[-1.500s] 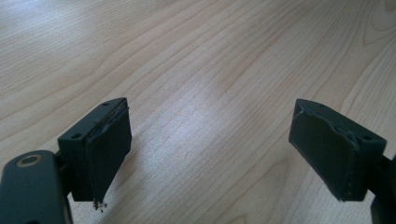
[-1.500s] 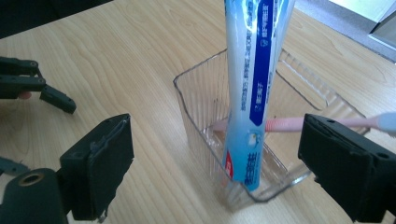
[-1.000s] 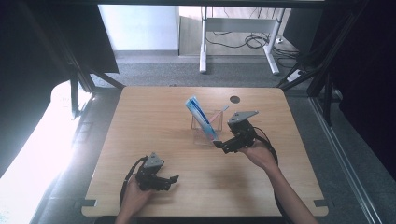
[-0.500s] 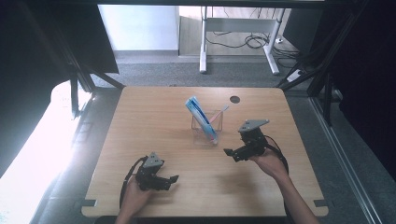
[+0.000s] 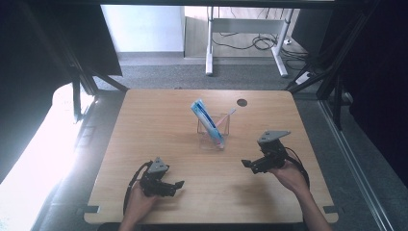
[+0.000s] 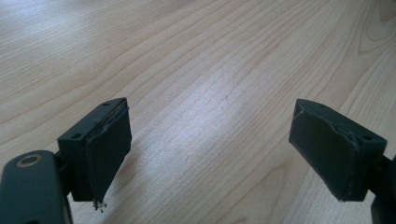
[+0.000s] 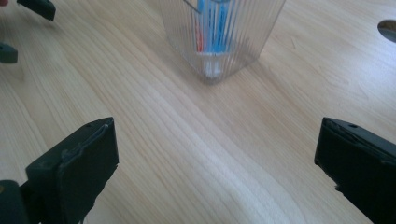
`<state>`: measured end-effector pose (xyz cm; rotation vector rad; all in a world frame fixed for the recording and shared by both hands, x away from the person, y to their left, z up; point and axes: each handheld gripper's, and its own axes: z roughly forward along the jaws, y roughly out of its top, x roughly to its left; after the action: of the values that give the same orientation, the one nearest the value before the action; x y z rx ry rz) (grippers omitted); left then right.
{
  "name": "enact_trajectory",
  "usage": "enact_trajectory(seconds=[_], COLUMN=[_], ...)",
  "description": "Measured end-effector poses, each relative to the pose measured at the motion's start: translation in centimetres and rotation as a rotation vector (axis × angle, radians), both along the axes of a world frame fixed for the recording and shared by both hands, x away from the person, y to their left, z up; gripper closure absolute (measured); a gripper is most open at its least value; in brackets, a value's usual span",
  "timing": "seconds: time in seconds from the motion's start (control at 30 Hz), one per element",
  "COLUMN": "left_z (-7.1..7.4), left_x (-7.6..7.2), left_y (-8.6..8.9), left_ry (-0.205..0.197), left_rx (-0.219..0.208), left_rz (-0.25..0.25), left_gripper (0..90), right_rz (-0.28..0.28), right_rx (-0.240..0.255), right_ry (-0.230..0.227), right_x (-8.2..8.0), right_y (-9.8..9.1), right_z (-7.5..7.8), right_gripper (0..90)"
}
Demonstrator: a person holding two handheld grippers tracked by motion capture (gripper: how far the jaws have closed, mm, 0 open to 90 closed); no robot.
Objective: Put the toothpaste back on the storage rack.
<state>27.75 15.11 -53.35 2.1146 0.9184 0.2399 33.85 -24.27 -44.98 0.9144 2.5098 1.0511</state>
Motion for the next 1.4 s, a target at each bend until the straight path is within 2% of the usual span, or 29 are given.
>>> enact_trajectory(seconds=[0.13,0.27,0.7,1.0,1.4], left_z=[0.0,0.0,0.1,0.0,0.0], left_x=[0.0,0.0,0.0,0.0,-0.1], left_y=[0.0,0.0,0.2,0.2,0.1], left_ry=[-0.002,-0.001,-0.003,0.001,-0.002], left_rx=[0.002,-0.002,-0.007,-0.017,-0.013], left_rz=[-0.002,-0.001,0.001,0.007,0.011], left_gripper=[13.3,13.3,13.3,13.3,13.3], right_rz=[-0.017,-0.038,-0.077,-0.110,-0.132], right_rx=[-0.007,0.008,0.009,0.008,0.008], right_ry=[0.003,0.021,0.014,0.016,0.004], right_x=[-0.6,-1.1,-3.1,-4.4,-5.6], right_y=[-0.9,-1.8,-4.4,-5.5,-5.4], right_z=[-0.1,0.0,-0.5,-2.3,-5.3], right_gripper=[2.8,6.4,6.2,0.0,0.0])
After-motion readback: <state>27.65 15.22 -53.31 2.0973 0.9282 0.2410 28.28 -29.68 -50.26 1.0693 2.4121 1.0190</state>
